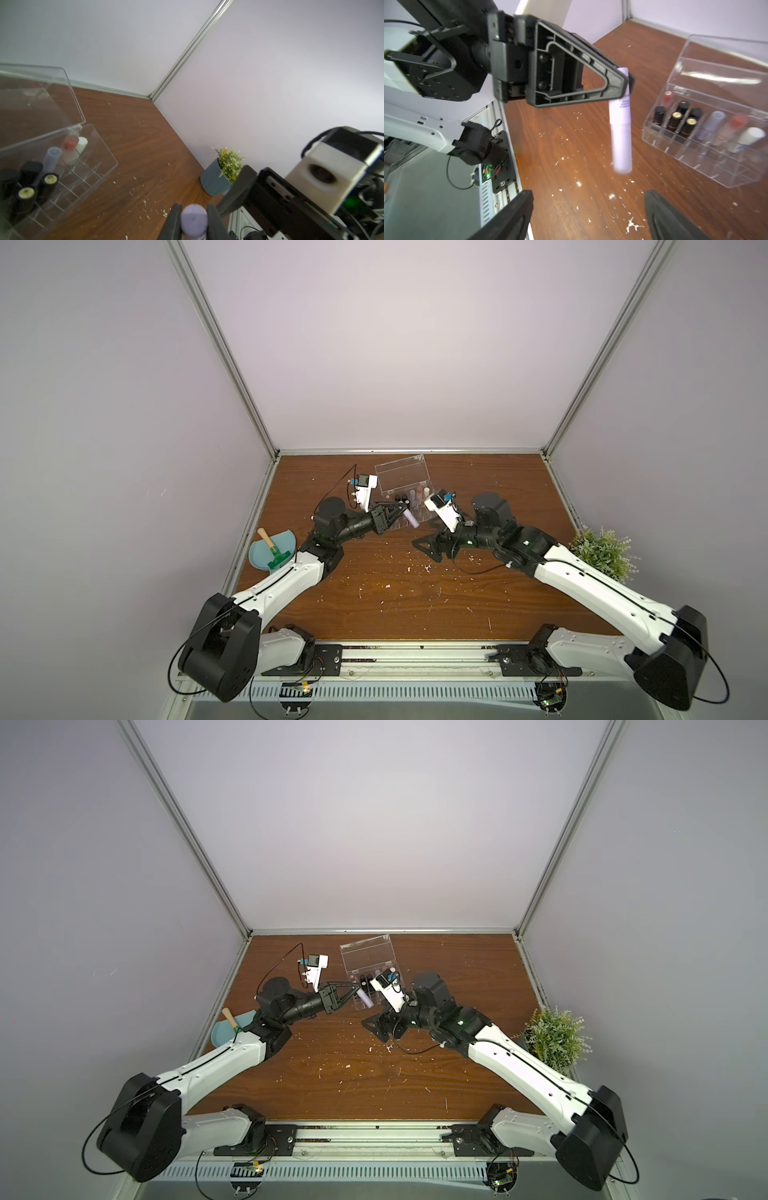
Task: Arrange the lipsticks in the organizer
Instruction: Pick up the lipstick at the center of the board, then place the lipstick in the storage box.
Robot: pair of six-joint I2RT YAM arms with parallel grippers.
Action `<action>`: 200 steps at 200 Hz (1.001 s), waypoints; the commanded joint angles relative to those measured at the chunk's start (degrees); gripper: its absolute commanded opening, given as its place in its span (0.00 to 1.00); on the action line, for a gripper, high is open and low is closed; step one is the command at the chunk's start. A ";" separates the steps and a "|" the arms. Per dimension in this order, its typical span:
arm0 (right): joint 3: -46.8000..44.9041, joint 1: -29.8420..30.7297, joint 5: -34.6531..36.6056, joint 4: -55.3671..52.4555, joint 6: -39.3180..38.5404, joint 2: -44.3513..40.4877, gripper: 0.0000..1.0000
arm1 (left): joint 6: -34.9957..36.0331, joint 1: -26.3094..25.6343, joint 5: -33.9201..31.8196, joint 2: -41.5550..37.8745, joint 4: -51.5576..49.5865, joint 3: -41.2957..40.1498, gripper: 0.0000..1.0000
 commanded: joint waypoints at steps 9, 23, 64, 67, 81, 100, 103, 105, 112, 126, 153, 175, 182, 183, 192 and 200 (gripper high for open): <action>-3.79 -5.08 8.73 3.26 4.49 -7.11 0.88 | 12.82 -2.09 -8.04 6.08 -9.52 7.79 0.22; -5.85 -8.90 5.91 4.86 6.36 -9.79 0.87 | 15.52 -2.57 -9.61 10.31 -10.60 10.72 0.22; -8.12 -13.59 4.81 6.16 7.71 -14.00 0.84 | 22.67 -5.24 -16.63 20.32 -10.72 17.38 0.22; -8.12 -13.71 4.70 6.21 7.76 -14.09 0.83 | 23.16 -5.45 -17.21 20.91 -10.58 17.67 0.22; -8.46 -14.49 3.99 6.45 8.11 -14.73 0.83 | 24.58 -5.92 -19.97 23.00 -8.68 18.34 0.22; -8.65 -15.33 3.57 6.53 8.22 -15.19 0.82 | 27.25 -6.52 -23.65 24.95 -7.05 19.29 0.22; -8.67 -15.41 3.46 6.43 8.22 -15.25 0.82 | 27.78 -6.72 -24.08 25.22 -6.96 19.59 0.22; -8.68 -15.49 3.46 6.39 8.16 -15.32 0.82 | 28.24 -6.86 -24.41 25.30 -6.95 19.71 0.22; -8.84 -15.76 3.22 6.43 8.22 -15.40 0.82 | 29.53 -7.46 -25.35 25.75 -6.70 20.23 0.22; -9.01 -16.21 2.60 6.43 8.31 -15.59 0.82 | 32.82 -8.78 -27.21 26.54 -6.46 21.35 0.22; -9.16 -16.89 2.14 6.69 8.55 -15.98 0.81 | 37.46 -10.68 -31.20 28.20 -7.01 23.39 0.22; -9.10 -17.27 1.79 6.67 8.60 -16.28 0.81 | 38.84 -11.13 -32.51 29.42 -6.96 24.16 0.22; -9.16 -17.36 1.70 6.61 8.65 -16.43 0.81 | 39.26 -11.38 -32.98 29.78 -6.85 24.20 0.22; -9.08 -17.37 1.61 6.63 8.66 -16.41 0.81 | 39.37 -11.40 -33.03 29.81 -6.84 24.19 0.22; -8.94 -17.54 1.52 6.33 8.58 -16.42 0.81 | 39.98 -11.75 -34.09 30.22 -6.64 24.01 0.22; -8.90 -17.67 1.37 6.26 8.49 -16.49 0.81 | 40.51 -12.18 -35.20 30.45 -6.33 23.71 0.22</action>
